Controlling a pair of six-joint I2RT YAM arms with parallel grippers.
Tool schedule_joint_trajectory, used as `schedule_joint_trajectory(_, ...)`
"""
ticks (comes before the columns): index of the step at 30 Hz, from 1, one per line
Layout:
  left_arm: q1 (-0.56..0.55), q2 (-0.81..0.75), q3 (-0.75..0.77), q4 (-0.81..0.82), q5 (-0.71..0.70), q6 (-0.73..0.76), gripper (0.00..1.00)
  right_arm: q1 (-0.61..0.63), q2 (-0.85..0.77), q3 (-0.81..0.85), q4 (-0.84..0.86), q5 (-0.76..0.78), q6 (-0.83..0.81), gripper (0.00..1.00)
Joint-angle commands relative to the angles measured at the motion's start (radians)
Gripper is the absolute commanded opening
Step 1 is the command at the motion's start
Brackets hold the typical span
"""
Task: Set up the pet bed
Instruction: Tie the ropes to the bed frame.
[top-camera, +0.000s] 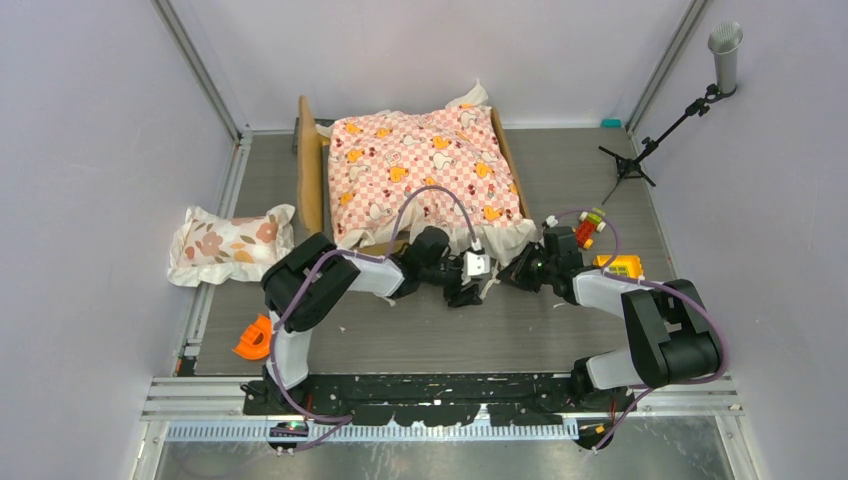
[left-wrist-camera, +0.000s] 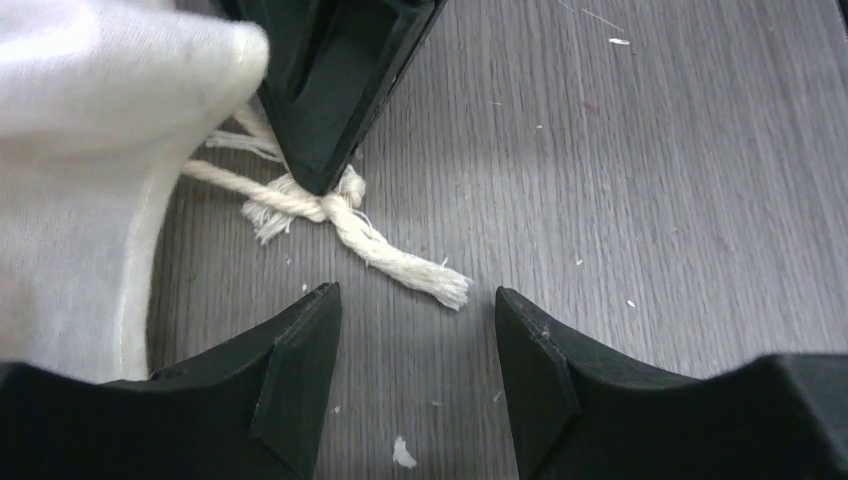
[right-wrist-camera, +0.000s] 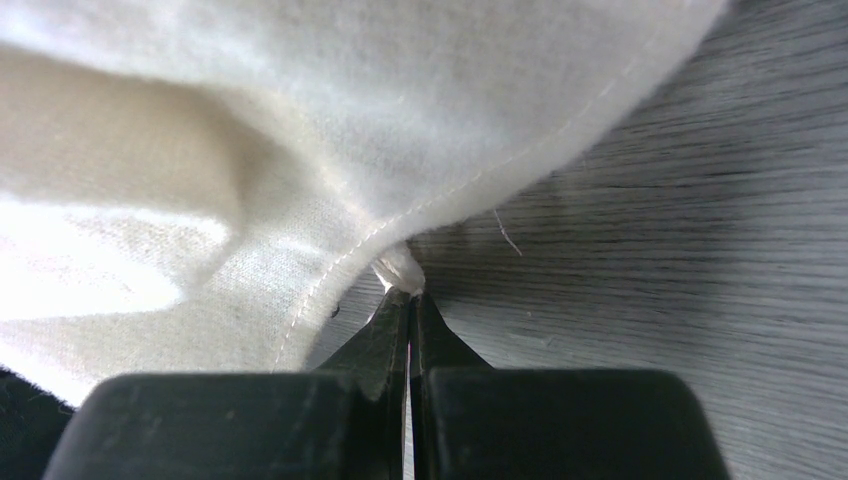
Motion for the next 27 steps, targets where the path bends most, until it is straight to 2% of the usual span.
schedule_joint_trajectory(1, -0.04, -0.067, 0.111, -0.308, -0.122, 0.168, 0.6, 0.001, -0.021, 0.031, -0.003, -0.018, -0.018, 0.02)
schedule_joint_trajectory(9, -0.044, -0.076, 0.213, -0.516, -0.171, 0.375, 0.59, 0.002, -0.014, 0.032, -0.002, -0.023, -0.02, 0.02)
schedule_joint_trajectory(13, -0.012, -0.033, 0.286, -0.622, -0.066, 0.461, 0.57, 0.001, -0.013, 0.031, 0.002, -0.026, -0.02, 0.02)
schedule_joint_trajectory(16, 0.001, -0.016, 0.309, -0.621, -0.044, 0.478, 0.57, 0.001, -0.005, 0.035, 0.004, -0.028, -0.021, 0.02)
schedule_joint_trajectory(27, 0.003, 0.051, 0.328, -0.486, -0.135, 0.428, 0.55, 0.001, 0.019, 0.04, 0.025, -0.033, -0.017, 0.02)
